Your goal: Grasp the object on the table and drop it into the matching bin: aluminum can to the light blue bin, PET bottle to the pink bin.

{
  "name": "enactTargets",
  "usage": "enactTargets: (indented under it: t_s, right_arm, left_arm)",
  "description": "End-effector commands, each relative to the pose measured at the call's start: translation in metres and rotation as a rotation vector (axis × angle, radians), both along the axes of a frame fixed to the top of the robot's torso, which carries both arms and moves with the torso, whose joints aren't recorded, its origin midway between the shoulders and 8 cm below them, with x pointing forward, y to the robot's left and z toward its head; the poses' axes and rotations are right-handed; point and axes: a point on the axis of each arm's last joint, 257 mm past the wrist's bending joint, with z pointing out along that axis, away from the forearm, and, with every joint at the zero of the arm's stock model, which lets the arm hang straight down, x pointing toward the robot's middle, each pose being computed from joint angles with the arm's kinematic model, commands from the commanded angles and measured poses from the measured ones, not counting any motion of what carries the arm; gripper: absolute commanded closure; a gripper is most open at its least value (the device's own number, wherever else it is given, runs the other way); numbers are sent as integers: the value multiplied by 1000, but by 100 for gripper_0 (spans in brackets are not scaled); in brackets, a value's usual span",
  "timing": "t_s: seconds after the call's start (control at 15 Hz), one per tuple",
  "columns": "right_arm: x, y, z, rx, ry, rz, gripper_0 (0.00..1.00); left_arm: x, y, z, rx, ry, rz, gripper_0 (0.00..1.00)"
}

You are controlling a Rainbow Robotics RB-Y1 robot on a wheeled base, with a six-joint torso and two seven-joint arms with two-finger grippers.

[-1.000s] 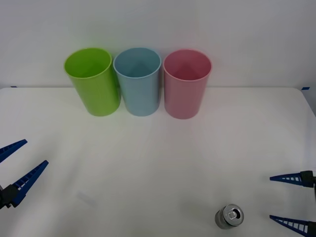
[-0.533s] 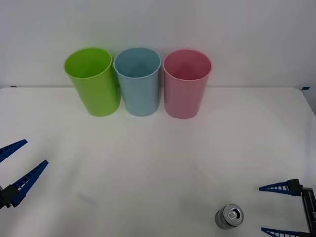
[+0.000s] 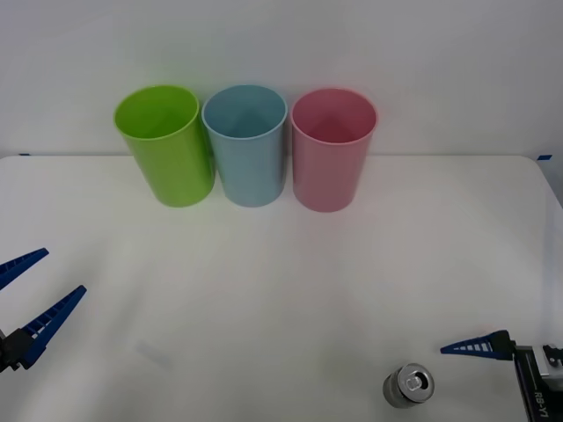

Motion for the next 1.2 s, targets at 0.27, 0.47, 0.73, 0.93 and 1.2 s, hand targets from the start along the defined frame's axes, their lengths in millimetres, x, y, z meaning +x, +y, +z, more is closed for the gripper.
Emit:
enactTargets:
  t_s: [0.27, 0.47, 0.73, 0.93, 1.2]
  right_arm:
    - [-1, 24, -4, 30, -110, 38, 0]
    - [-2, 39, -8, 45, -155, 53, 0]
    - [-5, 55, -15, 61, -153, 58, 0]
    - [-4, 64, -17, 74, -154, 52, 0]
    - [3, 70, -22, 71, -160, 23, 0]
  left_arm:
    - [0, 0, 0, 0, 0, 0, 0]
    - [0, 0, 0, 0, 0, 0, 0]
    - [0, 0, 0, 0, 0, 0, 0]
    - [0, 0, 0, 0, 0, 0, 0]
    - [0, 0, 0, 0, 0, 0, 0]
